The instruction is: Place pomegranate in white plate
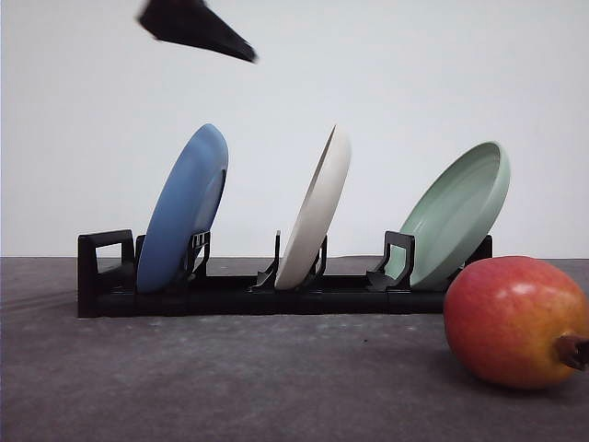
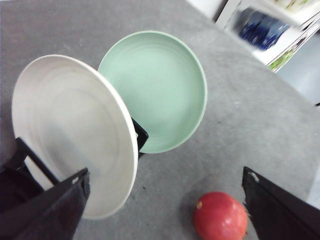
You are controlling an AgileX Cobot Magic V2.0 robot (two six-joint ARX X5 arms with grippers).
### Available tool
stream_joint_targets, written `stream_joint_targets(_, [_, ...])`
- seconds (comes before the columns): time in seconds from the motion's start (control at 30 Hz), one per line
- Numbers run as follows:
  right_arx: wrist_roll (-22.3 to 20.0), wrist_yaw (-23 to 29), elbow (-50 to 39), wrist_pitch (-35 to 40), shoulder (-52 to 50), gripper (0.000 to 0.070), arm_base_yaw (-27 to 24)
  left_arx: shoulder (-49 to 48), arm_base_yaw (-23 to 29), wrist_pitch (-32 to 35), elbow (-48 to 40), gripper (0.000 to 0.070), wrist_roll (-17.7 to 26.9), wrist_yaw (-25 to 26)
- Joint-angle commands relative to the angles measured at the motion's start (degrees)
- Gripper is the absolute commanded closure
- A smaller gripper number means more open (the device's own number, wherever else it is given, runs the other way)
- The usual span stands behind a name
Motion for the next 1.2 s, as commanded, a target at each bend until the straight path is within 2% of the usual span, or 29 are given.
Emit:
stream_joint_targets(0.0, [0.6,-0.1,0.9,0.5,0.2,0.0051,0.0,4.4,-1.4,-0.8,4.7,0.0103,-0.2,-1.3])
stream_joint_targets(0.1, [0.6,0.0,0.9,0.5,0.2,0.0051,0.0,10.5,-3.3,-2.2,10.1,0.0104,-0.1,-3.5])
stream_joint_targets(0.2, [0.6,0.0,0.9,0.5,0.2,0.0051,0.0,15.4,-4.7,-2.8,13.7,0.0104,-0.1,-7.7])
stream_joint_targets(0.4, [0.7,-0.1,0.9,0.5,0.2,0.0051,0.0,21.7,-6.1,-2.3,15.3,0.0104,-0.1,-12.2])
stream_joint_targets(0.67, [0.7,0.0,0.9,0.5,0.2,0.0051,0.0,26.1,-6.2,-2.6,15.3,0.0117,0.0,-13.1])
stream_joint_targets(0.7, [0.7,0.0,0.9,0.5,0.2,0.0051,0.0,26.2,-6.2,-2.7,15.3,0.0145,0.0,-13.1])
stream_joint_targets(0.73, [0.7,0.0,0.9,0.5,0.2,0.0051,0.0,26.2,-6.2,-2.9,15.3,0.0201,0.0,-13.1])
stream_joint_targets(0.87, [0.7,0.0,0.9,0.5,0.2,0.0051,0.0,26.2,-6.6,-2.7,15.4,0.05,0.2,-13.0])
stream_joint_targets(1.0, [0.7,0.0,0.9,0.5,0.2,0.0051,0.0,26.2,-6.7,-3.5,15.8,0.068,0.2,-13.0])
stream_joint_targets(1.03, [0.7,0.0,0.9,0.5,0.2,0.0051,0.0,26.2,-6.7,-3.8,16.0,0.07,0.2,-13.0])
stream_joint_targets(1.17, [0.6,0.0,0.9,0.5,0.2,0.0051,0.0,26.2,-7.0,-3.8,16.5,0.07,-0.2,-13.0])
